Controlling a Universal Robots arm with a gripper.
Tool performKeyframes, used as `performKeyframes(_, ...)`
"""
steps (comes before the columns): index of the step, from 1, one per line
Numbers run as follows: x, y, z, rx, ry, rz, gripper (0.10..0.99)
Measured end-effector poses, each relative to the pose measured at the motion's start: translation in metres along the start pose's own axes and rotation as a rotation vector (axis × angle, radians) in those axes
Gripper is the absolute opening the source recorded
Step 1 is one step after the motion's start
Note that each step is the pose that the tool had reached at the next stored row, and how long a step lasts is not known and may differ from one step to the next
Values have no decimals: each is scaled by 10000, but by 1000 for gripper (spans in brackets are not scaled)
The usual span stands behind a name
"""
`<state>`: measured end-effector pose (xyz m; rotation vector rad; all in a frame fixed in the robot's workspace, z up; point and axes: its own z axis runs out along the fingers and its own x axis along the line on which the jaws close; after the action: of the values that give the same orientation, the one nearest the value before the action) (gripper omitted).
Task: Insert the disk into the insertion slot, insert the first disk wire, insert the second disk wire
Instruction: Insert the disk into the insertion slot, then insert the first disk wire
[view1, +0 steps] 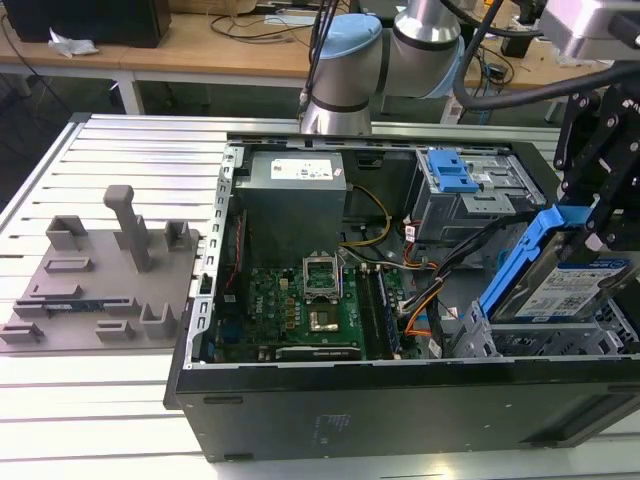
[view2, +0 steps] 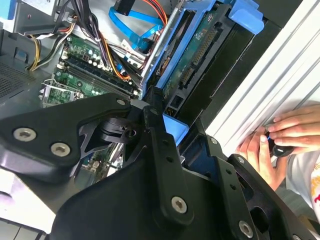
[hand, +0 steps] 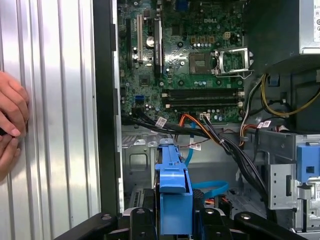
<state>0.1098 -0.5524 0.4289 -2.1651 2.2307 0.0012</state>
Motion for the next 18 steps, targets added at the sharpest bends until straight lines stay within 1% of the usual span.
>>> performKeyframes(3,8,1,57,0,1,0,365)
performKeyframes(5,20,2,120,0,1,0,365)
performKeyframes(6,24,2,140,1,2,0,365)
performKeyframes(7,24,3,141,0,6,0,435)
performKeyframes(18,31,3,166,1,1,0,435)
